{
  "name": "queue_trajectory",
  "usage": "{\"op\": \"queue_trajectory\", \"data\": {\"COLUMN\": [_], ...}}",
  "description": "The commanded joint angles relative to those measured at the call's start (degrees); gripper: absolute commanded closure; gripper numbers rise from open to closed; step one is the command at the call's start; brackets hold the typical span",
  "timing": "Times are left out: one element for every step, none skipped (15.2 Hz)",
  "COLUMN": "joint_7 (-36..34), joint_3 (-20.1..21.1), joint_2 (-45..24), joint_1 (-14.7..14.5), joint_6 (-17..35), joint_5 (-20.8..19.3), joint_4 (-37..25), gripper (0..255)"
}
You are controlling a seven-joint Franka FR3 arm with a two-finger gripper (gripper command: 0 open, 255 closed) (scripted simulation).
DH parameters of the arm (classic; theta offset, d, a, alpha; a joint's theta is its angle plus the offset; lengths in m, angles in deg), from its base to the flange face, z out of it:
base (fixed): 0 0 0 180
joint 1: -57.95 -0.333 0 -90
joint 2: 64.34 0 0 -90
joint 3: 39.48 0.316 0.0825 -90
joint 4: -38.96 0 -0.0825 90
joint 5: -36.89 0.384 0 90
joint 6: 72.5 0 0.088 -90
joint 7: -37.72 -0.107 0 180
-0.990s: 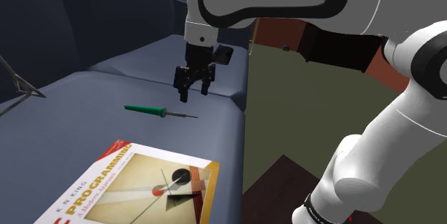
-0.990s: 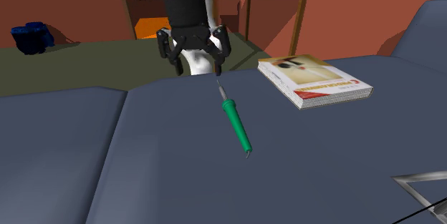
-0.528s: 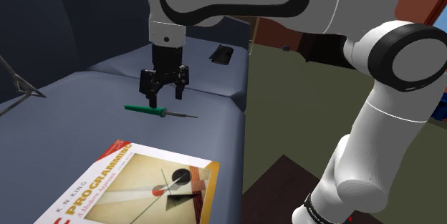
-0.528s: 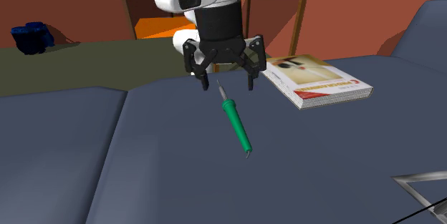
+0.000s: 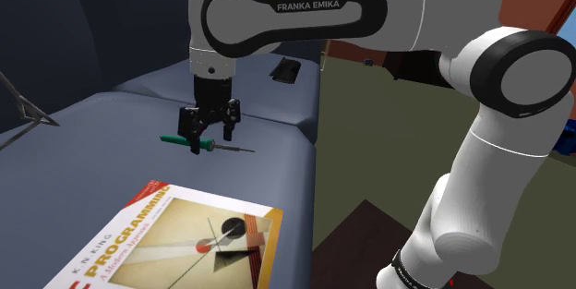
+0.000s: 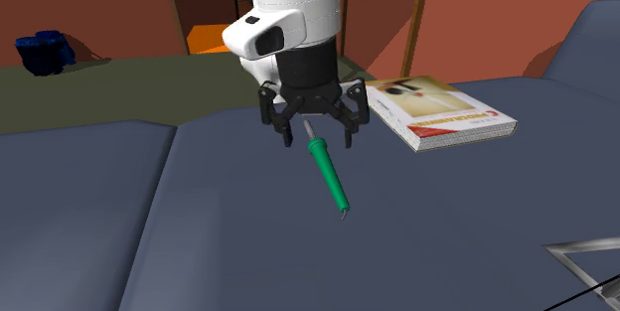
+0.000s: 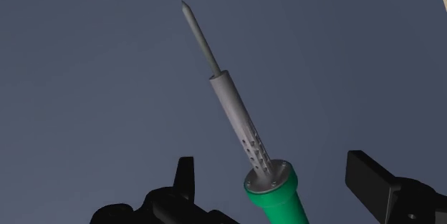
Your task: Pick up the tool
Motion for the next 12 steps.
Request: {"op": "queue_trajectory", "data": {"joint_7": [0.1,0.1,0.0,0.0,0.1,0.1,0.1,0.2,0.2,0.0,-0.1,-0.1], "joint_3": [0.0,0.0,0.0,0.0,0.0,0.0,0.0,0.0,-0.1,0.0,0.0,0.0], "joint_2": [0.1,0.1,0.1,0.1,0.1,0.1,0.1,0.2,0.2,0.0,0.1,0.1], "joint_1": [0.0,0.0,0.0,0.0,0.0,0.0,0.1,0.1,0.1,0.0,0.0,0.0], "joint_6": [0.3,0.3,0.3,0.3,0.4,0.4,0.3,0.3,0.3,0.3,-0.4,-1.2], "joint_5": [0.0,0.0,0.0,0.0,0.0,0.0,0.0,0.1,0.1,0.0,0.0,0.0], "joint_4": [0.3,0.3,0.3,0.4,0.5,0.5,0.4,0.5,0.5,0.3,-0.4,-1.1], "gripper": [255,255,255,255,255,255,255,255,255,255,255,255]}}
